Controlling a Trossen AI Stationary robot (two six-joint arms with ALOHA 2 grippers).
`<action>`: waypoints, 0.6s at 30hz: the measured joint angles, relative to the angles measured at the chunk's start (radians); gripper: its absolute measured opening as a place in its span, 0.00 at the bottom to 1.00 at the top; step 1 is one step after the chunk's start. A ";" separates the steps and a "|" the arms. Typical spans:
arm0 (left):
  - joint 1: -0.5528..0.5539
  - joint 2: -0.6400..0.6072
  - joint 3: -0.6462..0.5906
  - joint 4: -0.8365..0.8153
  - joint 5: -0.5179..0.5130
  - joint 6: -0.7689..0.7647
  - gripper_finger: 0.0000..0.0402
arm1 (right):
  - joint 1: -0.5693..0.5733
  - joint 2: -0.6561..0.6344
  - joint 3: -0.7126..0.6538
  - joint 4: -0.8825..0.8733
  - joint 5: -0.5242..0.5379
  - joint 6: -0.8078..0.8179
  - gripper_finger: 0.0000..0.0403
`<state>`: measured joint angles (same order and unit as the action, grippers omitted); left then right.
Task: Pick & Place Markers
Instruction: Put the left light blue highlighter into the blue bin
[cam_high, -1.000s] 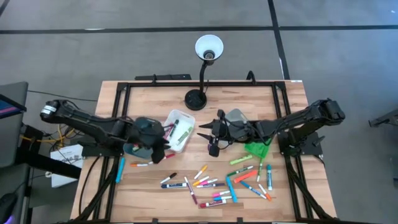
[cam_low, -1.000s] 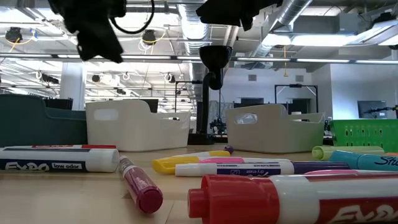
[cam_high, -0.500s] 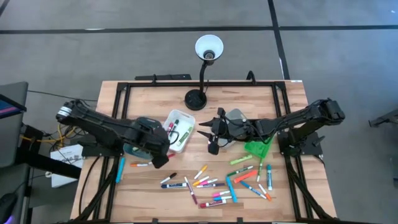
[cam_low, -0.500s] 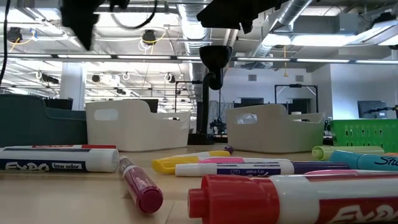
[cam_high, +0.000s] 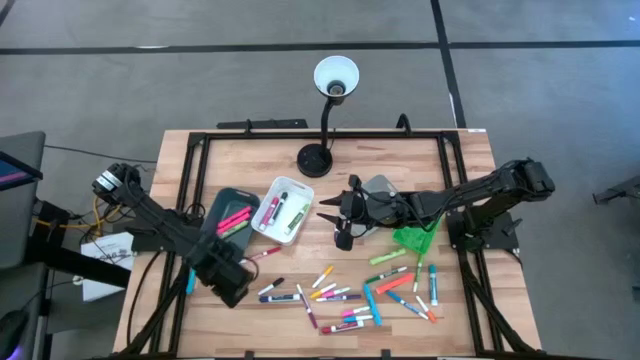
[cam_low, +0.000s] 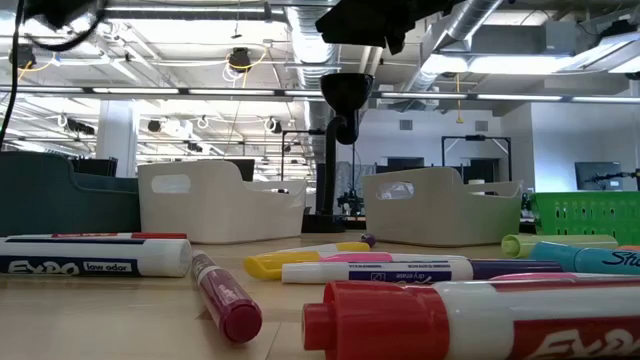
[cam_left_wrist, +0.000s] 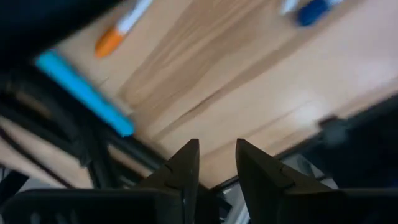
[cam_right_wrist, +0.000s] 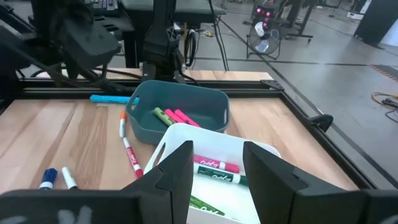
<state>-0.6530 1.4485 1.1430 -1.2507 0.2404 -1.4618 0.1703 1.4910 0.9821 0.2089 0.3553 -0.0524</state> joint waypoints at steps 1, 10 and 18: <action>-0.022 0.000 -0.017 -0.001 0.000 -0.036 0.25 | 0.000 0.000 0.000 0.000 0.000 0.000 0.33; -0.127 0.000 -0.196 0.001 -0.007 -0.194 0.25 | 0.002 0.000 0.000 0.010 -0.024 0.001 0.33; -0.128 0.000 -0.299 0.014 -0.007 -0.196 0.25 | -0.003 0.000 0.000 0.009 -0.024 0.001 0.33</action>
<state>-0.7807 1.4487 0.8438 -1.2365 0.2334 -1.6581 0.1678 1.4910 0.9821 0.2184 0.3317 -0.0517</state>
